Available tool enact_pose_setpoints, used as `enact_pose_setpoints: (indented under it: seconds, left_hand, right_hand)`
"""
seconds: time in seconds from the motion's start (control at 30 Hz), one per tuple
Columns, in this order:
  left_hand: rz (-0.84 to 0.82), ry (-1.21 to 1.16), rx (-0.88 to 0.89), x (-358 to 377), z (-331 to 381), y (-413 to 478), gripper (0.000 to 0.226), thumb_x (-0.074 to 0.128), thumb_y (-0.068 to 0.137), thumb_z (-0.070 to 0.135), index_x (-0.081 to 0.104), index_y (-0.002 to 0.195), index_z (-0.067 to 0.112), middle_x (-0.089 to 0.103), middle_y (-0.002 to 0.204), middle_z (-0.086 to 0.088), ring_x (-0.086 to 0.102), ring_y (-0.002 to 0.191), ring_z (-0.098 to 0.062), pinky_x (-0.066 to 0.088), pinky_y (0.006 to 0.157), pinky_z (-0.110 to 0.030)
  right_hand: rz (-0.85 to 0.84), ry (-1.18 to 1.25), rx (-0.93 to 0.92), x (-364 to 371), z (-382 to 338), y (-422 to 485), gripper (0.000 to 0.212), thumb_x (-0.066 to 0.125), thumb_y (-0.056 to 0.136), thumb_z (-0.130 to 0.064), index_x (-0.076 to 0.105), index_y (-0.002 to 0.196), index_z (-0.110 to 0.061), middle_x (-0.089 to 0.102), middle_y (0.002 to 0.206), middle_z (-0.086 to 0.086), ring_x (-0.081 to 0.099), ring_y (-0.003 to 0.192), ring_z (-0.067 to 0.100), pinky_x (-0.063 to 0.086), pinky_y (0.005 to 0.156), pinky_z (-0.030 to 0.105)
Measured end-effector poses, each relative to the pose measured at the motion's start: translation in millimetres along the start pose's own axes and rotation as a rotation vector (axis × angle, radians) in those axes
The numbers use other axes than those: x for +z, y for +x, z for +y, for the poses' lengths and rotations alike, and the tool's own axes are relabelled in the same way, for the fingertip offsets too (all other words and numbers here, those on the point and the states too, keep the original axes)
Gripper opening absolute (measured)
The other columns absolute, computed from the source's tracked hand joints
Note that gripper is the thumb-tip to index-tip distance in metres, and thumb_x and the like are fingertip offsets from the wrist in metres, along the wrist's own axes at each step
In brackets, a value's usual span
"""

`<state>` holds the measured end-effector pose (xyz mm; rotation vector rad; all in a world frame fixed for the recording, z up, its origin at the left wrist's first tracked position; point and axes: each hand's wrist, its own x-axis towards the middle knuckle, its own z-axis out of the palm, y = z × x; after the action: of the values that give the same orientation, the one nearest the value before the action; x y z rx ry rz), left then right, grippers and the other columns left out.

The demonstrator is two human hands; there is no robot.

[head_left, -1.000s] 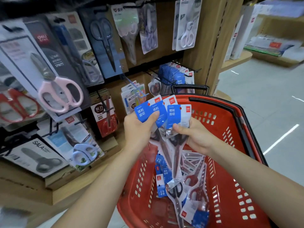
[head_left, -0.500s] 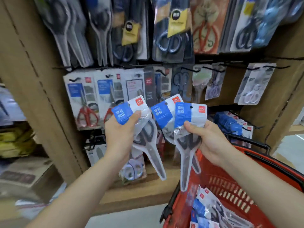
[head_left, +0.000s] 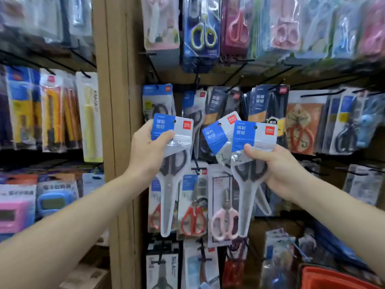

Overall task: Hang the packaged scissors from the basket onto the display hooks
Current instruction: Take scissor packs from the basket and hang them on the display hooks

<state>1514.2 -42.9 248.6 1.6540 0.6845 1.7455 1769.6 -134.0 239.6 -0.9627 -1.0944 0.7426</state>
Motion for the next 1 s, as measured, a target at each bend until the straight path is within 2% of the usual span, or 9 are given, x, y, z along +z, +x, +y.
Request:
enact_pose_setpoints:
  seconds: [0.1, 0.23, 0.4, 0.53, 0.67, 0.73, 0.87, 1.0]
  left_hand:
    - [0.044, -0.066, -0.009, -9.2, 8.3, 35.7, 0.009, 0.068, 0.099, 0.017, 0.073, 0.101, 0.024, 0.078, 0.095, 0.008, 0.073, 0.089, -0.009, 0.058, 0.077, -0.025]
    - [0.119, -0.172, -0.126, -7.3, 14.6, 72.5, 0.008, 0.068, 0.1, 0.021, 0.073, 0.096, 0.025, 0.077, 0.092, 0.007, 0.072, 0.084, -0.01, 0.057, 0.075, -0.03]
    - [0.253, -0.277, -0.169, 0.9, 21.5, 101.2, 0.007, 0.067, 0.101, 0.025, 0.068, 0.094, 0.027, 0.075, 0.099, 0.0, 0.071, 0.092, -0.018, 0.057, 0.079, -0.033]
    - [0.352, -0.342, -0.233, 13.2, 26.7, 117.4, 0.009, 0.068, 0.1, 0.025, 0.071, 0.092, 0.023, 0.077, 0.095, 0.0, 0.072, 0.086, -0.018, 0.059, 0.079, -0.036]
    - [0.431, -0.466, -0.309, 26.5, 35.0, 127.3, 0.008, 0.07, 0.098, 0.022, 0.074, 0.101, 0.015, 0.074, 0.087, 0.001, 0.067, 0.075, -0.014, 0.053, 0.067, -0.028]
    - [0.429, -0.477, -0.327, 29.9, 34.5, 127.1, 0.005, 0.07, 0.099, 0.021, 0.072, 0.099, 0.016, 0.071, 0.084, 0.004, 0.064, 0.072, -0.011, 0.048, 0.06, -0.025]
    - [0.413, -0.481, -0.364, 29.9, 28.1, 125.6, 0.008, 0.07, 0.099, 0.022, 0.071, 0.102, 0.014, 0.07, 0.086, 0.0, 0.063, 0.075, -0.014, 0.048, 0.063, -0.027]
    - [0.399, -0.465, -0.418, 30.3, 24.3, 127.4, 0.014, 0.068, 0.1, 0.026, 0.07, 0.107, 0.014, 0.074, 0.094, -0.003, 0.067, 0.075, -0.013, 0.048, 0.061, -0.028]
  right_hand:
    - [0.045, -0.017, -0.056, 18.3, -29.5, 18.3, 0.023, 0.066, 0.096, -0.007, 0.072, 0.118, -0.006, 0.08, 0.1, 0.005, 0.077, 0.085, 0.017, 0.059, 0.065, 0.025]
    - [0.095, -0.018, -0.118, 42.2, -51.6, 41.3, 0.02, 0.066, 0.097, -0.008, 0.072, 0.116, -0.007, 0.08, 0.087, 0.001, 0.076, 0.071, 0.012, 0.055, 0.054, 0.02]
    - [0.155, -0.017, -0.141, 67.7, -56.1, 70.5, 0.029, 0.075, 0.091, -0.01, 0.073, 0.119, -0.006, 0.078, 0.111, 0.009, 0.076, 0.097, 0.024, 0.057, 0.074, 0.031]
    - [0.162, 0.003, -0.133, 79.5, -59.0, 79.3, 0.025, 0.077, 0.09, -0.011, 0.075, 0.115, -0.009, 0.08, 0.104, 0.005, 0.077, 0.089, 0.021, 0.058, 0.067, 0.028]
    - [0.186, 0.018, -0.126, 81.3, -61.4, 82.6, 0.028, 0.079, 0.088, -0.011, 0.074, 0.115, -0.01, 0.08, 0.104, 0.005, 0.077, 0.094, 0.025, 0.059, 0.078, 0.037]
    - [0.199, 0.008, -0.13, 77.9, -62.2, 84.3, 0.028, 0.08, 0.086, -0.012, 0.074, 0.114, -0.011, 0.08, 0.102, 0.005, 0.077, 0.094, 0.026, 0.059, 0.078, 0.038]
    - [0.214, -0.017, -0.178, 65.4, -64.0, 86.1, 0.029, 0.082, 0.085, -0.013, 0.075, 0.113, -0.012, 0.08, 0.101, 0.005, 0.077, 0.094, 0.026, 0.058, 0.076, 0.036]
    - [0.191, 0.005, -0.203, 53.7, -65.7, 87.6, 0.028, 0.078, 0.088, -0.012, 0.075, 0.116, -0.012, 0.08, 0.104, 0.006, 0.076, 0.098, 0.028, 0.059, 0.089, 0.044]
